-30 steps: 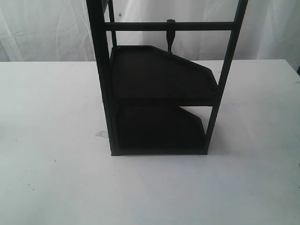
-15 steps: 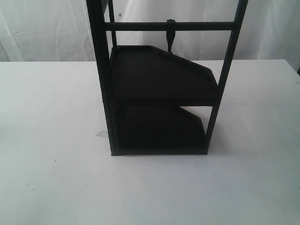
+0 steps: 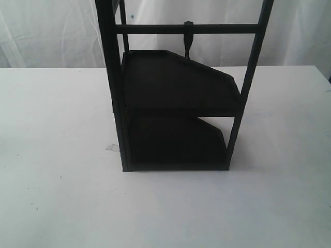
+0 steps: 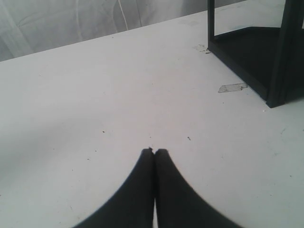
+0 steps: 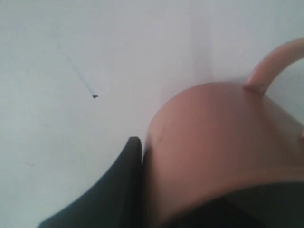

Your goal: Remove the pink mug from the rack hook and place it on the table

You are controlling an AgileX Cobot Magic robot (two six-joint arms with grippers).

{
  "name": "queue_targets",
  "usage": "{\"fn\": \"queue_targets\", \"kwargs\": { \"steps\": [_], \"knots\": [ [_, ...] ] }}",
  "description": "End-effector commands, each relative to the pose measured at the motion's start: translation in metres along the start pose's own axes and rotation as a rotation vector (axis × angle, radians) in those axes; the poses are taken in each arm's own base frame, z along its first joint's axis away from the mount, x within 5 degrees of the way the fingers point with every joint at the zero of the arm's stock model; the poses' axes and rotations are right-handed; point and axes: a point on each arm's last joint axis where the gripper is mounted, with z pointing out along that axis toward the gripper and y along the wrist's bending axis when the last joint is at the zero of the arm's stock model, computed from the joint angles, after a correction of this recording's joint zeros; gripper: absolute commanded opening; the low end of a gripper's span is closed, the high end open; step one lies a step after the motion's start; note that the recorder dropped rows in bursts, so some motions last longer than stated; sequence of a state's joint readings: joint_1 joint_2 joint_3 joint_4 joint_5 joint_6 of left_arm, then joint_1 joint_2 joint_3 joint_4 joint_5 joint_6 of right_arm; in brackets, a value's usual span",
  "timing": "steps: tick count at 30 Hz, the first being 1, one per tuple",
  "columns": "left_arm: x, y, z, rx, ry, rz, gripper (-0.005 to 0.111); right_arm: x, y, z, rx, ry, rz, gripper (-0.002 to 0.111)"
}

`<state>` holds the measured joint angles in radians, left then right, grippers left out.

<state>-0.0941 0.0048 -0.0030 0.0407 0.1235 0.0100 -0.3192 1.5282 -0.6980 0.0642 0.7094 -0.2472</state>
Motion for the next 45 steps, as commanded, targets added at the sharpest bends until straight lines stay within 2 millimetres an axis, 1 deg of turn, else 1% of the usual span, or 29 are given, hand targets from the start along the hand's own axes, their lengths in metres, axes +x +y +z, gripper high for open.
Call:
{"fn": "queue_targets", "kwargs": {
  "steps": [1,2,3,4,5,6,7,9,11,17,21,28,37,40,45],
  "knots": [
    [0.001,0.0,0.0,-0.001,0.001,-0.013,0.0,-0.005,0.013,-0.024,-0.017,-0.105,-0.051,0.0],
    [0.001,0.0,0.0,-0.001,0.001,-0.013,0.0,-0.005,0.025,-0.036,-0.05,-0.155,-0.09,0.0],
    [0.001,0.0,0.0,-0.001,0.001,-0.013,0.0,-0.005,0.032,-0.041,-0.07,-0.173,-0.125,0.0],
    [0.001,0.0,0.0,-0.001,0.001,-0.013,0.0,-0.002,0.05,-0.049,-0.125,-0.195,-0.211,0.0],
    [0.001,0.0,0.0,-0.001,0.001,-0.013,0.0,0.0,0.056,-0.052,-0.144,-0.197,-0.246,0.0],
    [0.001,0.0,0.0,-0.001,0.001,-0.013,0.0,0.004,0.072,-0.056,-0.177,-0.193,-0.325,0.0],
    [0.001,0.0,0.0,-0.001,0.001,-0.013,0.0,0.005,0.077,-0.057,-0.184,-0.193,-0.361,0.0],
    [0.001,0.0,0.0,-0.001,0.001,-0.013,0.0,0.011,0.102,-0.059,-0.208,-0.192,-0.49,0.0],
    [0.001,0.0,0.0,-0.001,0.001,-0.013,0.0,0.015,0.119,-0.06,-0.223,-0.187,-0.586,0.0],
    [0.001,0.0,0.0,-0.001,0.001,-0.013,0.0,0.026,0.16,-0.072,-0.249,-0.19,-0.803,0.0],
    [0.001,0.0,0.0,-0.001,0.001,-0.013,0.0,0.03,0.174,-0.07,-0.262,-0.173,-0.864,0.0],
    [0.001,0.0,0.0,-0.001,0.001,-0.013,0.0,0.036,0.2,-0.052,-0.271,-0.086,-0.966,0.0],
    [0.001,0.0,0.0,-0.001,0.001,-0.013,0.0,0.028,0.233,-0.044,-0.251,-0.047,-1.045,0.0],
    [0.001,0.0,0.0,-0.001,0.001,-0.013,0.0,0.025,0.238,-0.038,-0.223,0.013,-1.064,0.0],
    [0.001,0.0,0.0,-0.001,0.001,-0.013,0.0,0.018,0.243,-0.041,-0.225,-0.026,-1.052,0.0]
  ]
}}
